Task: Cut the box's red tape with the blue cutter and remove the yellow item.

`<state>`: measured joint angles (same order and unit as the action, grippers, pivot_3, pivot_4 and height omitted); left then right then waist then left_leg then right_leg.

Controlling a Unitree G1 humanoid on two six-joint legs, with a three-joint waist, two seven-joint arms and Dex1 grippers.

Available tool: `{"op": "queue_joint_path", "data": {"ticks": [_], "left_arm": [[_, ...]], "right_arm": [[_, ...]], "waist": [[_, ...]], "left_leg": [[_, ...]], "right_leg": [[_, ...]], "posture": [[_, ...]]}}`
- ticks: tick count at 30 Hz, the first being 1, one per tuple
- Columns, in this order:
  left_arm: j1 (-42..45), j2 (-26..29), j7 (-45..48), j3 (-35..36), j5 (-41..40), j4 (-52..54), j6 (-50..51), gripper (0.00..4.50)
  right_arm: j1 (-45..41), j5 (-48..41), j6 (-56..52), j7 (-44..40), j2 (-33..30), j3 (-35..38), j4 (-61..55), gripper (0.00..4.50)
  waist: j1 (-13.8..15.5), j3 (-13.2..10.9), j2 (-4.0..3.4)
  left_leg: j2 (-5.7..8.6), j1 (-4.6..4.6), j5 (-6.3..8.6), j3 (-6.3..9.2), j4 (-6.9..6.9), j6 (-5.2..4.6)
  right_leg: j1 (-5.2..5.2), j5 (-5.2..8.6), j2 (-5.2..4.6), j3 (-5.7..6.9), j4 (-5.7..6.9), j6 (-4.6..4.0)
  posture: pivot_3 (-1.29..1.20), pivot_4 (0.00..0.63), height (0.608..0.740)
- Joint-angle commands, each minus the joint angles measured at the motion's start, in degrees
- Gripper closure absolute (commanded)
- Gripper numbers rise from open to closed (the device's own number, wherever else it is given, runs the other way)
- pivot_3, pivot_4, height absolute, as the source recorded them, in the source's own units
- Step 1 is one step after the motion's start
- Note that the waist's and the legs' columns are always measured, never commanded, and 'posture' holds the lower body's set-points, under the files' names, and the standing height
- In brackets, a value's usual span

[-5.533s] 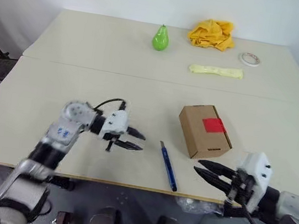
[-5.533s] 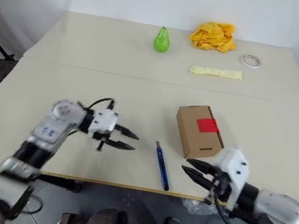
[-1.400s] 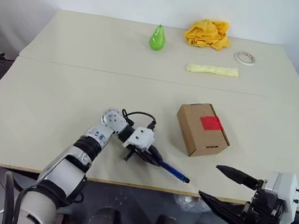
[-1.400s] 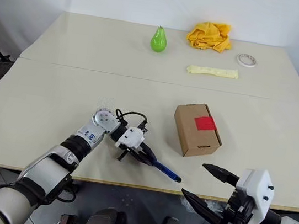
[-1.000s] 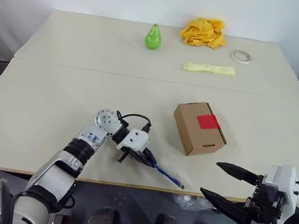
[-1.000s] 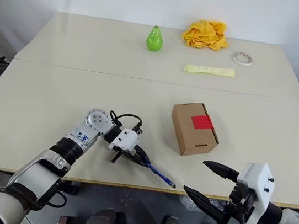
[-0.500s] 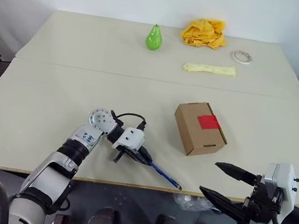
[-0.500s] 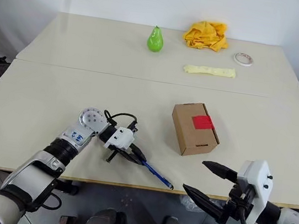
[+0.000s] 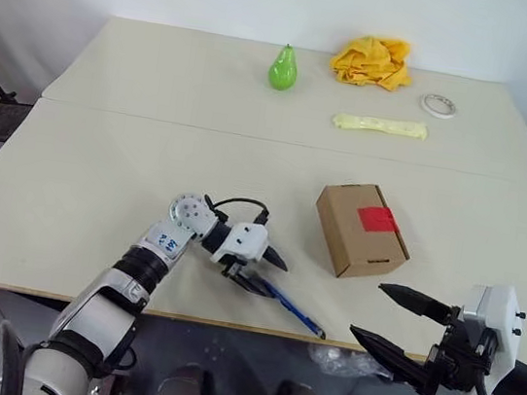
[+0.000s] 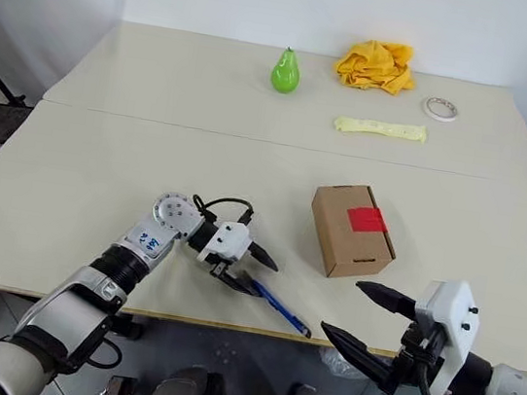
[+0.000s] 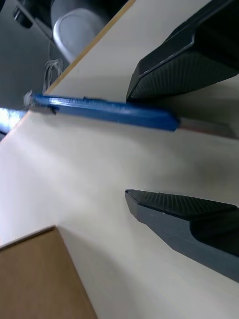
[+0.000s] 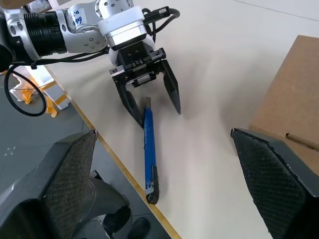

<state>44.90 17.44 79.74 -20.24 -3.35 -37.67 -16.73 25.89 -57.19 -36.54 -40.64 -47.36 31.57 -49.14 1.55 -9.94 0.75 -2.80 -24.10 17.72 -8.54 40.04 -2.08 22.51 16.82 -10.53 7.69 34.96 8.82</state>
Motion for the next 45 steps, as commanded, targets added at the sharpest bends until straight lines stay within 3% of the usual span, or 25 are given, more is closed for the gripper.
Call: {"op": "queue_joint_path", "data": {"ticks": [1,6,19,26,29,34,38,45], "left_arm": [[1.1,-0.8,-2.6,1.1,0.7,-1.5,-0.5,1.62],[1.9,-1.7,-4.9,2.5,0.6,-3.2,-0.6,1.62],[2.3,-2.9,-0.6,6.0,-3.9,-2.6,5.0,1.62],[1.5,-2.1,3.3,5.9,-3.5,-2.4,0.1,1.62],[2.2,-1.2,6.0,4.7,-1.8,-4.9,-3.5,1.62],[5.5,-4.1,5.3,3.3,0.7,-10.7,-8.0,1.62],[9.7,-7.0,3.0,1.8,4.4,-18.6,-11.9,1.62],[13.8,-8.8,3.6,0.2,8.2,-26.4,-14.1,1.62]], "right_arm": [[0.5,-0.1,0.9,0.0,0.6,-0.2,-1.6,0.00],[1.2,1.3,1.8,-0.4,1.6,-1.3,-1.8,0.00],[2.4,2.6,2.9,-0.7,2.6,-2.5,-1.8,0.00],[3.3,2.5,2.8,-0.5,3.0,-2.0,-2.3,0.00],[4.0,2.0,2.9,-1.2,2.8,-0.9,-2.7,0.00],[6.2,3.0,5.0,-3.5,2.8,4.4,-3.0,0.00],[13.1,6.2,8.4,-8.8,4.9,10.9,-3.3,0.00],[17.8,7.2,10.2,-9.5,7.2,12.3,-4.6,0.00]], "waist": [[0.0,0.0,0.00],[0.0,0.0,0.00],[0.0,0.0,0.01],[-0.1,0.0,0.00],[-0.1,0.0,0.00],[0.2,0.0,0.02],[0.9,0.0,0.03],[0.7,0.0,0.03]], "left_leg": [[0.00,0.00,0.00,0.00,0.00,0.00],[0.00,0.00,0.00,0.00,0.00,0.00],[0.00,-0.03,0.00,0.00,0.00,0.00],[-0.01,-0.03,0.00,0.00,-0.01,0.01],[-0.01,-0.03,-0.01,-0.01,-0.02,0.01],[0.03,-0.06,0.00,-0.01,0.00,-0.02],[0.05,-0.11,0.03,-0.01,-0.02,-0.05],[0.03,-0.06,0.06,-0.05,-0.04,-0.07]], "right_leg": [[0.00,0.00,0.00,0.00,0.00,0.00],[0.00,-0.01,0.00,0.00,0.01,0.01],[0.03,-0.01,0.01,0.02,0.00,0.01],[0.03,-0.01,0.01,0.02,0.01,0.01],[0.04,-0.01,0.01,0.02,0.01,0.01],[0.03,-0.01,0.00,0.02,-0.05,0.02],[0.03,-0.04,-0.01,0.04,-0.17,0.06],[0.01,-0.04,0.00,0.02,-0.41,0.07]], "posture": [[0.00,0.150,0.740],[0.00,0.150,0.740],[0.00,0.150,0.740],[0.00,0.150,0.740],[0.00,0.150,0.740],[0.00,0.150,0.740],[0.00,0.150,0.740],[0.00,0.150,0.740]]}}
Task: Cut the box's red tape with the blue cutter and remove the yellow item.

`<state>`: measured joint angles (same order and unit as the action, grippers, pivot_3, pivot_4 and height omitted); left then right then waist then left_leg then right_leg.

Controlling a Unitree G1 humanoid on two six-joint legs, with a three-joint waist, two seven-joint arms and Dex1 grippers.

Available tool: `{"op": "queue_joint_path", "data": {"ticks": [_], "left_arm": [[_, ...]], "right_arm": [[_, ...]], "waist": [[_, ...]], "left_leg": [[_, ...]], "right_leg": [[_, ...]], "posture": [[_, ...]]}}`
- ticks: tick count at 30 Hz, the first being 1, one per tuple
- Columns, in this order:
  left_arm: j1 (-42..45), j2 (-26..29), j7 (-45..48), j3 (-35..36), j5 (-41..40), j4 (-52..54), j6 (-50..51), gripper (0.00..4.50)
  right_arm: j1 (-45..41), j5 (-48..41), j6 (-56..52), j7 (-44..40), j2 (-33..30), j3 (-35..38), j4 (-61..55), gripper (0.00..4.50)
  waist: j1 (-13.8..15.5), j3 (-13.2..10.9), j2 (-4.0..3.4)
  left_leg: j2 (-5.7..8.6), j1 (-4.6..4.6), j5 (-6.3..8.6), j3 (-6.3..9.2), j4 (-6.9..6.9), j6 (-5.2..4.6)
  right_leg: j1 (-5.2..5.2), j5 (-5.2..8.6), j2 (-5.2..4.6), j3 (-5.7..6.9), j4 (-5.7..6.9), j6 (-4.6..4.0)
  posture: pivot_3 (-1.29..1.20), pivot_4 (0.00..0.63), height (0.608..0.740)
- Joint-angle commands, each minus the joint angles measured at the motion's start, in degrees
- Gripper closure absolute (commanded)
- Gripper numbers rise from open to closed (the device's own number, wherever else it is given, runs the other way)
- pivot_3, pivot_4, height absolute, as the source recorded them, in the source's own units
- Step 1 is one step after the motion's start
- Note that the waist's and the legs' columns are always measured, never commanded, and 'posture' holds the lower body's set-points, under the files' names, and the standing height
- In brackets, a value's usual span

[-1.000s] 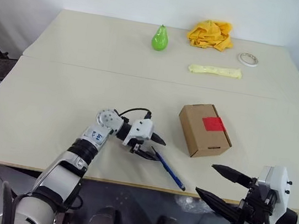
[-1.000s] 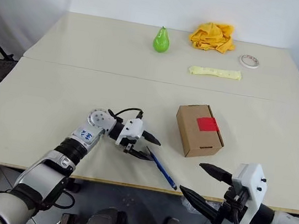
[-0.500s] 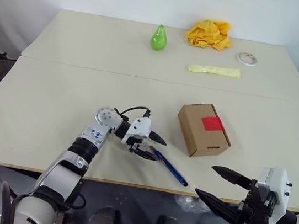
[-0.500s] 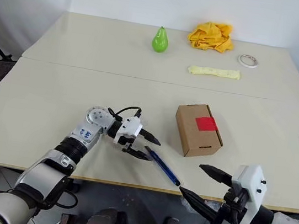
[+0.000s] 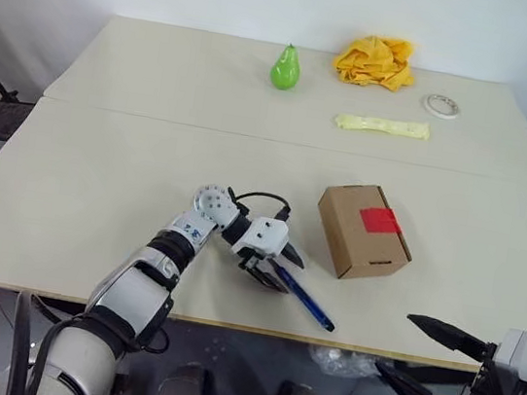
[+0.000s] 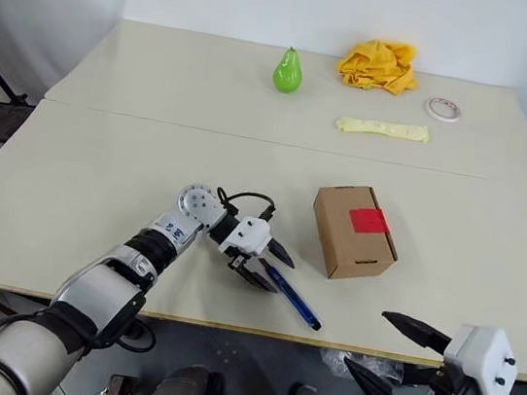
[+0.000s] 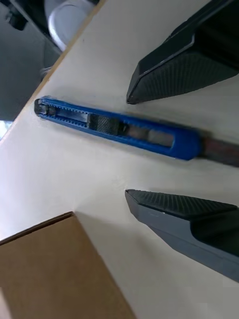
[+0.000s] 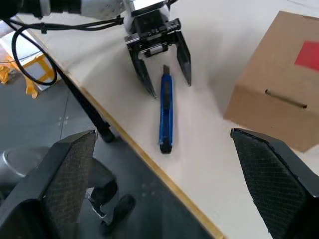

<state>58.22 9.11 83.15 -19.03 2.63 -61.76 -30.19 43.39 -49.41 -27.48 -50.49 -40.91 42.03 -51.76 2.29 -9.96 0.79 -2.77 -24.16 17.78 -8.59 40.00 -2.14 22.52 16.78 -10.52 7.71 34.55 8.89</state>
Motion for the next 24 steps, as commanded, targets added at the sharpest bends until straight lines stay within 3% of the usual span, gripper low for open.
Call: {"op": "queue_joint_path", "data": {"ticks": [1,3,10,19,22,24], "left_arm": [[0.9,-0.7,-0.2,-1.3,2.8,-3.1,-0.5,1.79],[1.7,-1.4,0.4,-1.7,3.6,-4.8,1.0,2.13],[1.6,-1.6,-0.9,-2.9,6.7,-7.6,2.1,4.07],[-0.7,-0.3,-1.9,-0.4,4.4,-5.4,-3.5,4.09],[-1.7,0.7,-0.3,3.9,-0.9,-1.2,-6.3,4.09],[-3.3,2.4,1.1,6.1,-4.0,3.0,-9.0,4.09]], "right_arm": [[0.4,-0.6,1.2,0.5,0.8,1.8,-2.1,0.00],[0.5,-0.8,1.1,0.9,0.9,1.7,-2.3,0.00],[-0.9,-2.4,0.4,3.3,0.4,1.4,-3.1,0.00],[-3.7,-3.5,-0.4,4.5,-1.1,-1.6,-3.1,0.00],[-7.0,-7.4,-1.8,6.2,-2.8,-3.3,-2.8,0.00],[-9.3,-14.9,-3.8,9.9,-4.2,-3.7,-2.2,0.00]], "waist": [[-0.1,0.0,-0.01],[0.1,0.0,-0.01],[0.5,0.0,0.01],[0.4,0.3,0.07],[0.2,0.3,0.08],[-0.3,0.3,0.05]], "left_leg": [[0.00,0.00,0.00,0.00,0.00,0.00],[-0.01,0.00,0.00,0.02,0.00,0.00],[0.00,0.03,0.00,0.02,0.04,-0.03],[-0.03,0.10,0.13,0.03,0.04,-0.36],[-0.04,0.08,0.11,0.03,0.04,-0.36],[-0.06,0.04,0.10,0.03,0.03,-0.35]], "right_leg": [[0.00,0.00,0.00,0.00,-0.01,0.00],[-0.01,0.00,0.00,0.00,-0.01,0.00],[-0.05,-0.01,0.00,0.00,-0.02,-0.02],[-0.09,-0.12,0.00,0.00,-0.02,-0.13],[-0.05,-0.14,-0.01,-0.02,0.01,-0.16],[0.03,-0.14,0.00,-0.02,0.07,-0.16]], "posture": [[0.00,0.150,0.740],[0.00,0.150,0.740],[0.00,0.150,0.740],[0.00,0.150,0.740],[0.00,0.150,0.740],[0.00,0.150,0.740]]}}
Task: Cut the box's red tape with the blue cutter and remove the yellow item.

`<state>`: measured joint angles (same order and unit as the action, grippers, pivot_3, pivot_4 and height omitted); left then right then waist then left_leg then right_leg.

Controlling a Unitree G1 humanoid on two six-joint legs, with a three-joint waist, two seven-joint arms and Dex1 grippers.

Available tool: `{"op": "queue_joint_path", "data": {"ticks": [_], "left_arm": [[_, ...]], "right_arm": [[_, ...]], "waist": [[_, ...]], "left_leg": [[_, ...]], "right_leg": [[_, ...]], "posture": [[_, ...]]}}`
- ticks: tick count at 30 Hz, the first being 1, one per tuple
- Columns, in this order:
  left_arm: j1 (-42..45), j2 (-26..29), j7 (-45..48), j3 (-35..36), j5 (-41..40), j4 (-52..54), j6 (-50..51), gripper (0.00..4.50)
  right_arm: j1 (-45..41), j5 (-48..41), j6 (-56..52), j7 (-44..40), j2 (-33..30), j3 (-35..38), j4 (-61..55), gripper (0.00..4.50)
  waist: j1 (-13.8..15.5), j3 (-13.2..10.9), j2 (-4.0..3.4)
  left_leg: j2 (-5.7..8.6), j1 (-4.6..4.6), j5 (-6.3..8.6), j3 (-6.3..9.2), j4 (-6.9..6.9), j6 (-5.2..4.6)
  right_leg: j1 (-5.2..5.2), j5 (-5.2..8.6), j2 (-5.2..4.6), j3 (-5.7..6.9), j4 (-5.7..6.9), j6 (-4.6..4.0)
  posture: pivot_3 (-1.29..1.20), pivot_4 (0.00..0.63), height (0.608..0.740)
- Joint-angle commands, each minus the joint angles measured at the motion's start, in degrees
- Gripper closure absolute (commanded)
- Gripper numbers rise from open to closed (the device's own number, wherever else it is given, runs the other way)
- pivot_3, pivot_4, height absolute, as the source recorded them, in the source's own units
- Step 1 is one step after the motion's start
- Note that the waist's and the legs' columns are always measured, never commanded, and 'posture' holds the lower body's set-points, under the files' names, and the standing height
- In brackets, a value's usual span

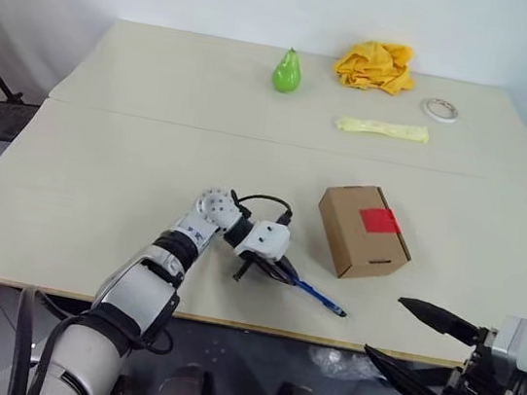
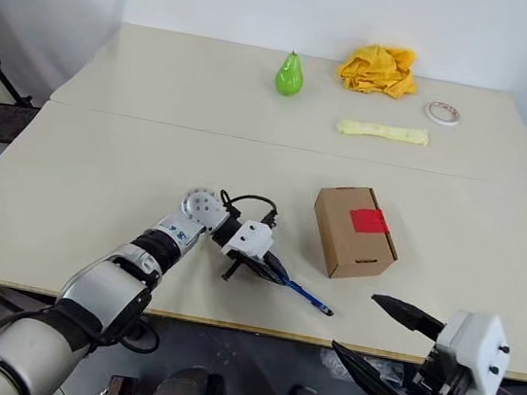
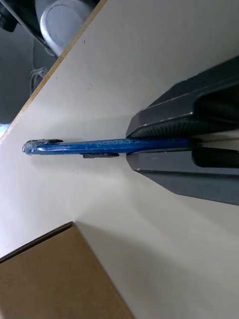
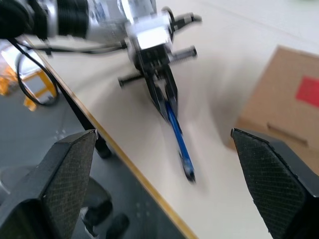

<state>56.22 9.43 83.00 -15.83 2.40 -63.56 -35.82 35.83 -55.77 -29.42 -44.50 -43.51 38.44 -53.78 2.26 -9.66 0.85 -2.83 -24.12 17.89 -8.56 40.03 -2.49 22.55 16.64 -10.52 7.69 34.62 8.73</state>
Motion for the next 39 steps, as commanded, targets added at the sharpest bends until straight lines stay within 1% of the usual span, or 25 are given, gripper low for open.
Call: {"op": "queue_joint_path", "data": {"ticks": [1,3,5,6,9,14,17,21,23,25,29,35,36,39], "left_arm": [[-2.0,2.8,1.3,3.6,-4.7,6.5,-4.5,4.09],[-3.6,4.3,1.5,4.5,-6.1,9.8,-4.4,4.09],[-4.7,5.3,1.2,4.6,-6.3,11.7,-4.3,4.09],[-5.5,5.9,1.3,4.3,-6.2,12.6,-3.6,4.09],[-8.3,8.7,-0.8,2.6,-2.9,14.0,-5.1,4.09],[-9.8,11.5,-4.7,1.9,-0.7,16.3,-5.4,4.09],[-10.9,13.2,-5.3,0.6,0.4,18.3,-4.9,4.09],[-12.5,14.0,-3.2,-0.8,-1.2,21.9,-2.1,4.09],[-13.9,14.7,0.3,-1.3,-3.8,25.9,4.0,3.73],[-14.7,15.1,1.8,-1.5,-5.5,28.8,7.6,3.24],[-15.0,15.4,1.2,-1.1,-6.2,30.5,10.1,2.03],[-14.7,14.9,-0.7,0.7,-8.2,30.1,15.6,0.16],[-14.4,14.8,-0.9,0.9,-8.4,29.3,16.9,0.02],[-13.6,14.4,0.4,0.6,-8.6,27.5,20.7,0.02]], "right_arm": [[-2.6,-12.1,-2.8,5.9,-2.3,-0.1,0.1,0.00],[-4.8,-18.6,-3.5,9.2,-3.7,-0.2,1.1,0.00],[-6.4,-22.1,-4.0,11.3,-4.9,-0.1,1.9,0.00],[-7.2,-22.2,-4.3,11.4,-5.5,-0.1,2.4,0.00],[-9.0,-18.0,-5.0,8.8,-7.3,-1.7,4.0,0.00],[-9.7,-12.9,-4.7,5.5,-8.2,-2.9,4.7,0.00],[-10.0,-9.3,-4.4,3.3,-8.1,-4.0,4.8,0.00],[-10.6,-6.3,-4.2,1.3,-7.8,-5.1,5.1,0.00],[-10.8,-5.7,-4.4,0.3,-7.7,-4.8,5.7,0.00],[-11.2,-5.3,-4.5,-0.4,-7.7,-4.7,6.4,0.00],[-12.1,-4.8,-4.8,-1.0,-7.7,-4.7,7.2,0.00],[-13.2,-4.5,-5.3,-1.0,-7.4,-5.3,7.6,0.00],[-13.3,-4.5,-5.4,-0.8,-7.2,-5.6,7.5,0.00],[-13.7,-4.5,-5.5,-0.3,-7.0,-6.4,7.3,0.00]], "waist": [[-0.7,0.0,-0.02],[-0.9,-0.1,-0.02],[-0.9,-0.1,-0.02],[-0.8,-0.1,-0.02],[-0.8,-0.1,-0.02],[-0.8,-0.1,-0.01],[-0.9,-0.1,-0.02],[-0.9,-0.1,-0.02],[-0.9,-0.1,-0.02],[-0.9,-0.1,-0.02],[-0.9,-0.1,-0.02],[-0.9,-0.1,-0.02],[-0.9,-0.1,-0.02],[-0.9,-0.1,-0.02]], "left_leg": [[0.00,-0.01,-0.06,0.00,-0.02,0.11],[-0.02,-0.01,-0.20,0.02,-0.07,0.36],[-0.01,-0.02,-0.20,0.02,-0.06,0.35],[0.00,-0.01,-0.20,0.02,-0.05,0.34],[0.04,-0.02,-0.18,0.01,-0.05,0.31],[0.04,-0.06,-0.17,0.00,-0.05,0.31],[0.02,-0.04,-0.17,-0.01,-0.05,0.31],[0.01,-0.04,-0.17,-0.01,-0.06,0.32],[0.01,-0.04,-0.17,-0.01,-0.06,0.32],[0.01,-0.04,-0.17,-0.01,-0.06,0.33],[0.01,-0.04,-0.17,-0.02,-0.05,0.33],[0.02,-0.04,-0.17,-0.02,-0.05,0.33],[0.02,-0.04,-0.18,-0.02,-0.05,0.33],[0.02,-0.05,-0.18,-0.02,-0.05,0.33]], "right_leg": [[0.01,0.00,0.00,0.00,0.04,0.00],[0.02,0.00,0.01,0.03,0.15,0.00],[0.00,-0.01,0.00,0.03,0.17,0.01],[-0.03,-0.01,0.00,0.03,0.17,0.02],[-0.06,-0.02,-0.01,0.02,0.13,0.04],[-0.03,-0.02,-0.01,0.03,0.11,0.05],[-0.03,-0.03,0.00,0.03,0.13,0.06],[-0.02,-0.03,0.00,0.03,0.14,0.06],[-0.02,-0.03,0.00,0.03,0.14,0.06],[-0.02,-0.03,0.01,0.03,0.14,0.06],[-0.02,-0.03,0.01,0.03,0.14,0.06],[-0.02,-0.03,0.00,0.03,0.14,0.06],[-0.02,-0.03,0.00,0.03,0.14,0.06],[-0.02,-0.03,0.01,0.03,0.14,0.06]], "posture": [[0.00,0.150,0.740],[0.00,0.150,0.740],[0.00,0.150,0.740],[0.00,0.150,0.740],[0.00,0.150,0.740],[0.00,0.150,0.740],[0.00,0.150,0.740],[0.00,0.150,0.740],[0.00,0.150,0.740],[0.00,0.150,0.740],[0.00,0.150,0.740],[0.00,0.150,0.740],[0.00,0.150,0.740],[0.00,0.150,0.740]]}}
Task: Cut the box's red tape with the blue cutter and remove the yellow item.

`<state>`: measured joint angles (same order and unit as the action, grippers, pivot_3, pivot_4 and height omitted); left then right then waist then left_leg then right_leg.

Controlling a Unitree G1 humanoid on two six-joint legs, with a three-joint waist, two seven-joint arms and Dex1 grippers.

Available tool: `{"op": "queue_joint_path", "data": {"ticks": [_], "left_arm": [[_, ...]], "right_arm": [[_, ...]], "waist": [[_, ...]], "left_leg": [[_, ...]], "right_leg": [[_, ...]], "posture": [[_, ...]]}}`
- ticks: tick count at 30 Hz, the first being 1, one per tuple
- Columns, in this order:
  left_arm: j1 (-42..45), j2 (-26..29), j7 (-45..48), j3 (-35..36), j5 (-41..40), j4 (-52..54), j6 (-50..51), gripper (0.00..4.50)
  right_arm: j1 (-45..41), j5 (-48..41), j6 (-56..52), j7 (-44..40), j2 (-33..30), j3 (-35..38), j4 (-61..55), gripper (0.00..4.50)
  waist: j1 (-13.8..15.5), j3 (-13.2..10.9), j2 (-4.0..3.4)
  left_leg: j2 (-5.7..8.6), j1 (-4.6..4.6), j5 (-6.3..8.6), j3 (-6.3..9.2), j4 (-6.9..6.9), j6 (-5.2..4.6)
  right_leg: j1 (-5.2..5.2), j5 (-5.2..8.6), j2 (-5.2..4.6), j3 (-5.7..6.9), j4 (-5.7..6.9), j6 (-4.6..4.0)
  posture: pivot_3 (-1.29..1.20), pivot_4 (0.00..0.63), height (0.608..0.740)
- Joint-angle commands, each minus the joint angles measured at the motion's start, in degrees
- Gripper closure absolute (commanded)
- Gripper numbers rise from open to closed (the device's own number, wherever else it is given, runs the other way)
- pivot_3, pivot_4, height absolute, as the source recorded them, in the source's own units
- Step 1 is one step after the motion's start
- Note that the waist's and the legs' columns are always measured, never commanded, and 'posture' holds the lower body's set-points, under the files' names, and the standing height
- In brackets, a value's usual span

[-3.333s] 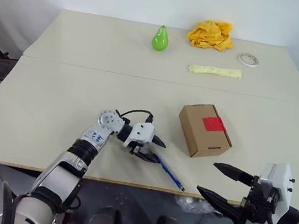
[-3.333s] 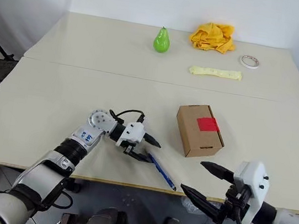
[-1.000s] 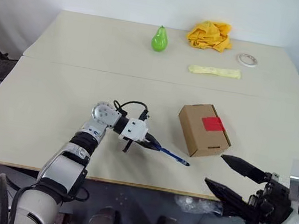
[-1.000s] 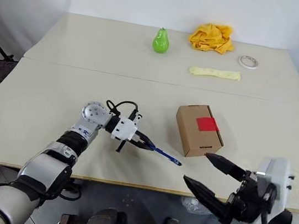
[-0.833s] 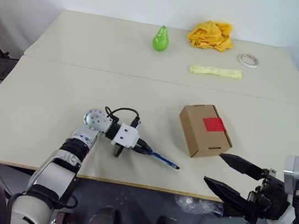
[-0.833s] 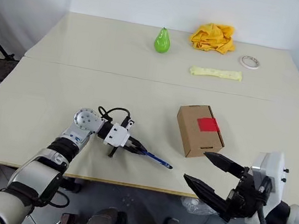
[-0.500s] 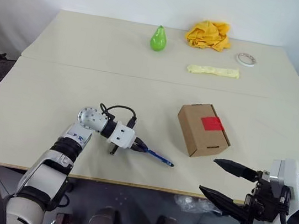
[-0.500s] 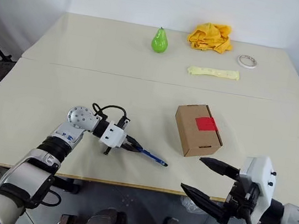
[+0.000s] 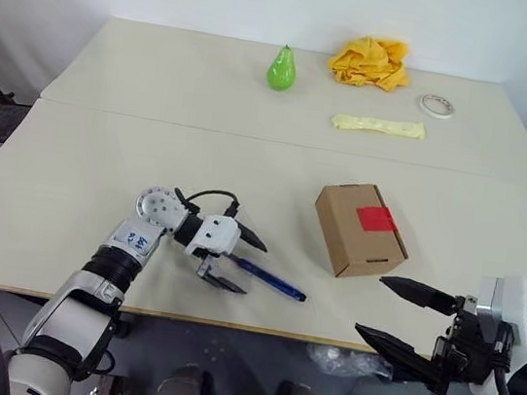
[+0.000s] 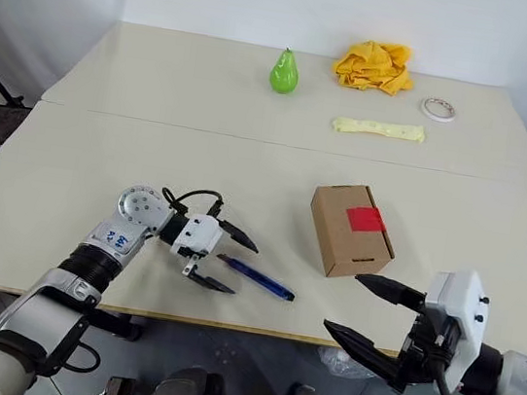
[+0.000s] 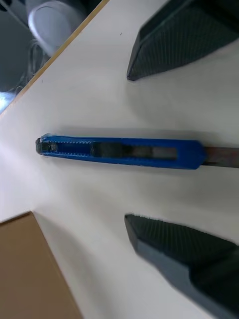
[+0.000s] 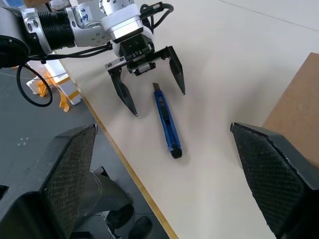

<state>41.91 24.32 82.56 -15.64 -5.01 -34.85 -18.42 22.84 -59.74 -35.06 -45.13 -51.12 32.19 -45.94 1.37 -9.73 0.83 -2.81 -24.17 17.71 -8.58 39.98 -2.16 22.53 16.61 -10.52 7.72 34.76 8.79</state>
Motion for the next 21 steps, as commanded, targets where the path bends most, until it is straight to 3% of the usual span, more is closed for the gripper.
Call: {"op": "queue_joint_path", "data": {"ticks": [1,5,12,15,21], "left_arm": [[1.1,-0.8,1.1,0.1,-1.0,-2.0,4.6,0.02],[3.3,-2.4,2.6,-0.8,0.0,-6.0,7.8,0.02],[6.5,-4.3,0.5,-2.7,4.7,-12.1,1.3,0.02],[5.7,-3.4,0.2,-3.5,6.3,-13.8,-1.9,0.60],[4.5,-2.9,0.7,-4.2,6.6,-15.7,-2.8,2.42]], "right_arm": [[-0.9,-0.6,0.1,0.4,0.6,-0.4,-0.5,0.00],[-1.5,-0.8,-0.1,0.6,0.6,-0.9,-0.4,0.00],[-2.0,-0.7,-0.2,0.7,0.7,-1.0,-0.4,0.00],[-1.5,-0.7,0.0,1.3,1.3,-0.7,-0.8,0.00],[-0.8,-0.7,0.2,1.5,1.8,-0.3,-1.4,0.00]], "waist": [[0.0,0.0,0.00],[0.2,0.0,0.00],[0.2,0.0,0.00],[0.2,0.0,0.00],[0.2,0.1,-0.07]], "left_leg": [[0.00,0.00,0.00,0.00,0.00,0.00],[0.01,0.00,0.00,0.00,0.01,0.00],[0.02,0.01,0.00,0.00,0.03,0.00],[0.01,0.01,0.00,0.00,0.03,0.00],[0.02,0.14,-0.03,0.01,0.05,-0.05]], "right_leg": [[0.00,0.00,0.00,0.00,0.00,0.00],[-0.01,0.00,0.00,0.01,0.00,0.00],[-0.03,0.00,-0.01,0.01,-0.01,0.00],[-0.03,0.00,-0.01,0.01,-0.01,0.00],[-0.11,-0.01,-0.04,-0.02,-0.13,-0.02]], "posture": [[0.00,0.150,0.740],[0.00,0.150,0.740],[0.00,0.150,0.740],[0.00,0.150,0.740],[0.00,0.150,0.740]]}}
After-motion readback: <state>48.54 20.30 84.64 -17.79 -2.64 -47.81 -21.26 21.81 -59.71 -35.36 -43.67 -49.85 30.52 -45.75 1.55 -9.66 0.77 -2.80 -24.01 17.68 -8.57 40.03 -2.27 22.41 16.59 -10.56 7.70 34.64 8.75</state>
